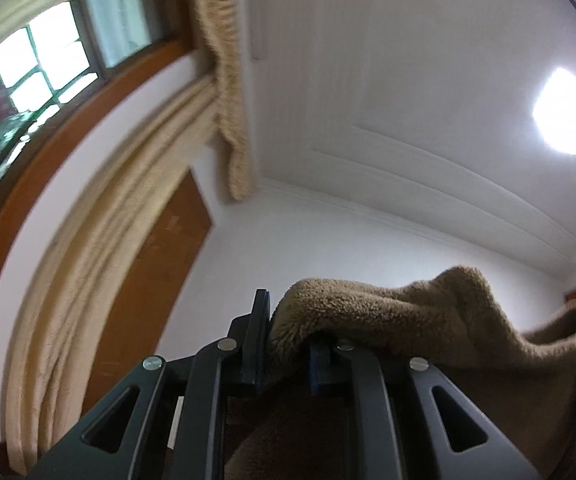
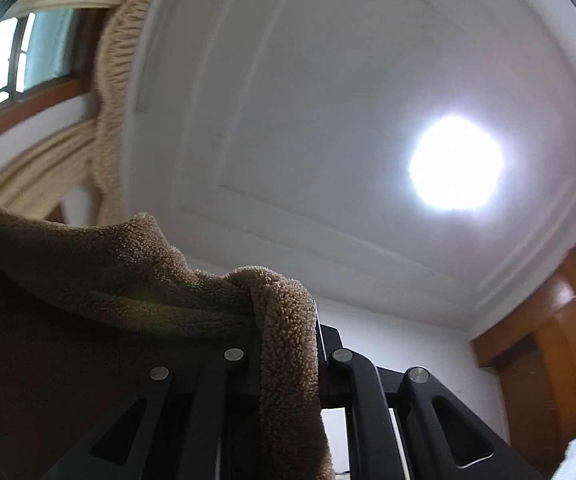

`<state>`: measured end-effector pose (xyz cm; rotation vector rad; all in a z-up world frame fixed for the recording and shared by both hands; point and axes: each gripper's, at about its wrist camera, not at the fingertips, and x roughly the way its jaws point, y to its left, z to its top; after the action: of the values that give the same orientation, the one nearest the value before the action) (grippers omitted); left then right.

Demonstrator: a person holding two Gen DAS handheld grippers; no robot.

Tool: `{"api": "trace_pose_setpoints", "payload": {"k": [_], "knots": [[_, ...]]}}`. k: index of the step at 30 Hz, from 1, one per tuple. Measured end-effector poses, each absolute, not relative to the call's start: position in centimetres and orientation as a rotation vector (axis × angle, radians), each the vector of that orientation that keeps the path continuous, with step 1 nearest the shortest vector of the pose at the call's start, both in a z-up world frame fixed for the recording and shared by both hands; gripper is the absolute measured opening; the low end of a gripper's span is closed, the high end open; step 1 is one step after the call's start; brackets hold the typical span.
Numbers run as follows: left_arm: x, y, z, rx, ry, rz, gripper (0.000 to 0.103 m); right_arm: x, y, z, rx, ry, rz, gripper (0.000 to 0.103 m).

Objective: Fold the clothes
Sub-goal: 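Hold the fleece up with both grippers, shaking it out to hang open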

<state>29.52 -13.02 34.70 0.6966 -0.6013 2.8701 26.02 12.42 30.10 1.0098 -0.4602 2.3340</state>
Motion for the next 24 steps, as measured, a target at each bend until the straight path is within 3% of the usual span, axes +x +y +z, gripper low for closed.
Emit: {"api": "trace_pose_setpoints", "payload": {"k": [9,13,19,24], "knots": [[28.6,-9.3,35.9,0.648,-0.384,2.807,0.019,25.5,14.8,30.4,0.963,-0.386,2.386,0.011],[28.2,-9.2,36.0,0.623,-0.391,2.780,0.020,27.1,15.3,30.6,1.001,-0.369,2.362,0.011],[29.1,-12.6,36.3,0.617,-0.539,2.755,0.020,29.3,16.1,31.1,1.056,-0.345,2.325,0.011],[31.3,-13.6,37.1,0.732,-0.514,2.739,0.020,33.7,14.1,31.6,1.184,-0.428,2.241,0.011]]}}
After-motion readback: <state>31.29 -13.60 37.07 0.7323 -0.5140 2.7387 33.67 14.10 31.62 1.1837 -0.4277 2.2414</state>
